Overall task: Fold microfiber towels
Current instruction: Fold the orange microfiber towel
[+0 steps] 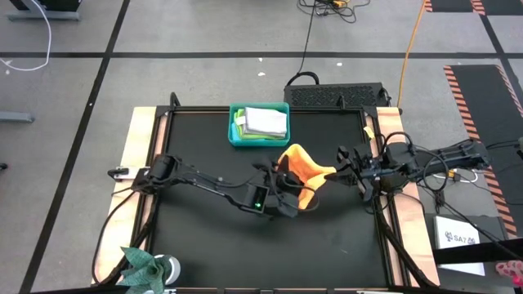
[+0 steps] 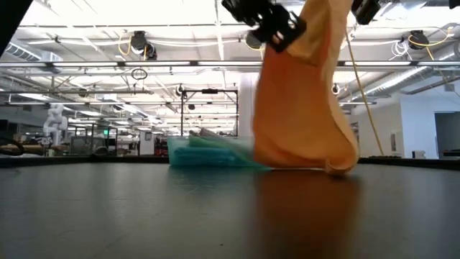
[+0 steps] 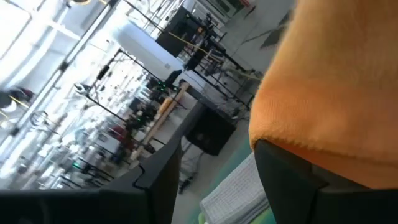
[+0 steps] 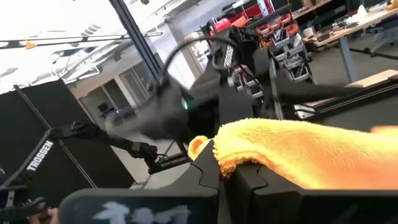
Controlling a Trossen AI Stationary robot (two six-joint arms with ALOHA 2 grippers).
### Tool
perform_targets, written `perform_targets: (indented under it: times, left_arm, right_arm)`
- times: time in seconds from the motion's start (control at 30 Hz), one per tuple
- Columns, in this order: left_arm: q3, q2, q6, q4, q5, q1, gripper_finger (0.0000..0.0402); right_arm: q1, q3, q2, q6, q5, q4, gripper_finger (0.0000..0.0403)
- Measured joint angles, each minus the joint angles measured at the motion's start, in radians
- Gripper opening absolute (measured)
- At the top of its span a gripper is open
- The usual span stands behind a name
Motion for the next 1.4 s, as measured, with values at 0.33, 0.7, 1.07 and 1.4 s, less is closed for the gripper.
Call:
perform_targets:
  times: [0.33, 0.7, 1.07, 1.4]
  left_arm:
    - [0.0, -0.076, 0.008, -0.015, 0.075, 0.011, 0.0207]
    - [0.0, -0.075, 0.071, -0.042, 0.071, -0.009, 0.0207]
    - [0.0, -0.074, -0.05, -0.199, 0.07, -0.063, 0.0207]
    - [0.0, -0.074, -0.614, -0.401, 0.54, -0.097, 0.0207]
  right_arm:
    - [0.0, 0.0, 0.0, -0.002, -0.002, 0.007, 0.0]
    - [0.0, 0.0, 0.0, 0.022, -0.054, 0.006, 0.0]
    - [0.0, 0.0, 0.0, 0.098, -0.132, 0.044, 0.0]
    - [0.0, 0.0, 0.0, 0.128, -0.131, 0.044, 0.0]
